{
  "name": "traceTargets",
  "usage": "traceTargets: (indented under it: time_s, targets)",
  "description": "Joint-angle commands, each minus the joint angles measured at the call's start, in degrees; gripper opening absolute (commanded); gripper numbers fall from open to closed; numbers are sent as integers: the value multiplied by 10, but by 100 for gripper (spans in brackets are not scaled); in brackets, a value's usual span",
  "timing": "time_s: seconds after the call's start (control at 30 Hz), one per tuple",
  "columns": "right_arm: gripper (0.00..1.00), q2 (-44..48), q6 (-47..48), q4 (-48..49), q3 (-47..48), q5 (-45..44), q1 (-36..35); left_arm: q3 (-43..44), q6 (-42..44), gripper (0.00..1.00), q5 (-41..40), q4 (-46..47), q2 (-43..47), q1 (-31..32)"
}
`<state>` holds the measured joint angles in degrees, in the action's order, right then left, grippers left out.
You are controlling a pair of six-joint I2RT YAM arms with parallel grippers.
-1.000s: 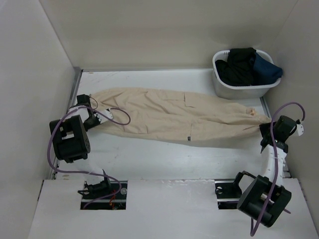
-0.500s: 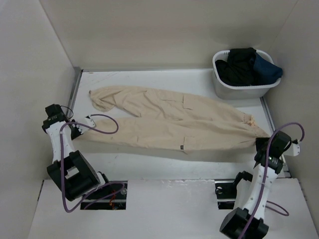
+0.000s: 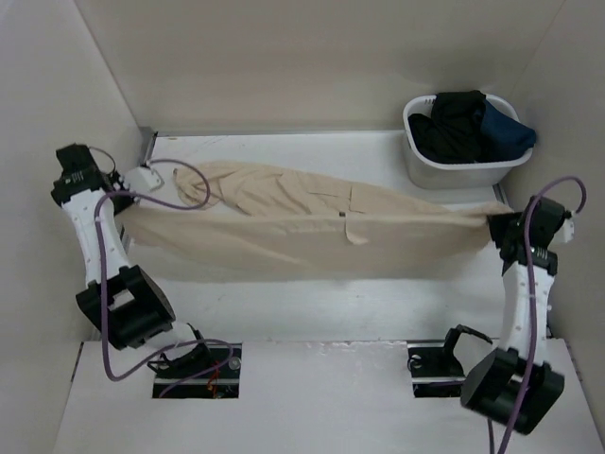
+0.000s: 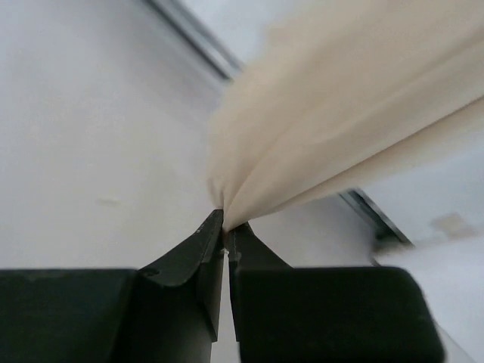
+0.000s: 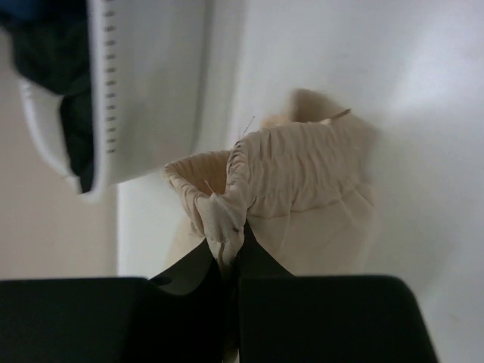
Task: Fold and stack the trousers
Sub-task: Flatten the trousers out
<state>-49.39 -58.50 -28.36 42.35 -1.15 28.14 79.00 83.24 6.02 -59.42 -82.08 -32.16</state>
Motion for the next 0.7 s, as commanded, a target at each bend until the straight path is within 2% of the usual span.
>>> traceTargets:
  time_s: [0.0, 0.13, 0.27, 0.33, 0.47, 0.57, 0.67]
  targets:
    - [0, -80, -12, 170, 80, 46, -22, 121, -107, 4, 58, 121, -56, 35]
    - [0, -114, -7, 253, 139, 132, -25, 227, -173, 4, 57, 168, -100, 57]
    - [0, -57, 17, 289, 115, 165, 1, 216, -165, 5, 63, 197, -71, 38]
    - [0, -25, 31, 273, 74, 160, 0, 162, -140, 6, 68, 189, -42, 20]
    - [0, 23, 12, 209, -64, 142, -7, -7, -66, 6, 72, 185, 30, -7]
    - [0, 89, -19, 121, -160, 82, 23, -133, -2, 6, 65, 172, 82, -34]
    - [2, 143, -36, 54, -198, 27, 42, -211, 48, 6, 52, 141, 104, -65]
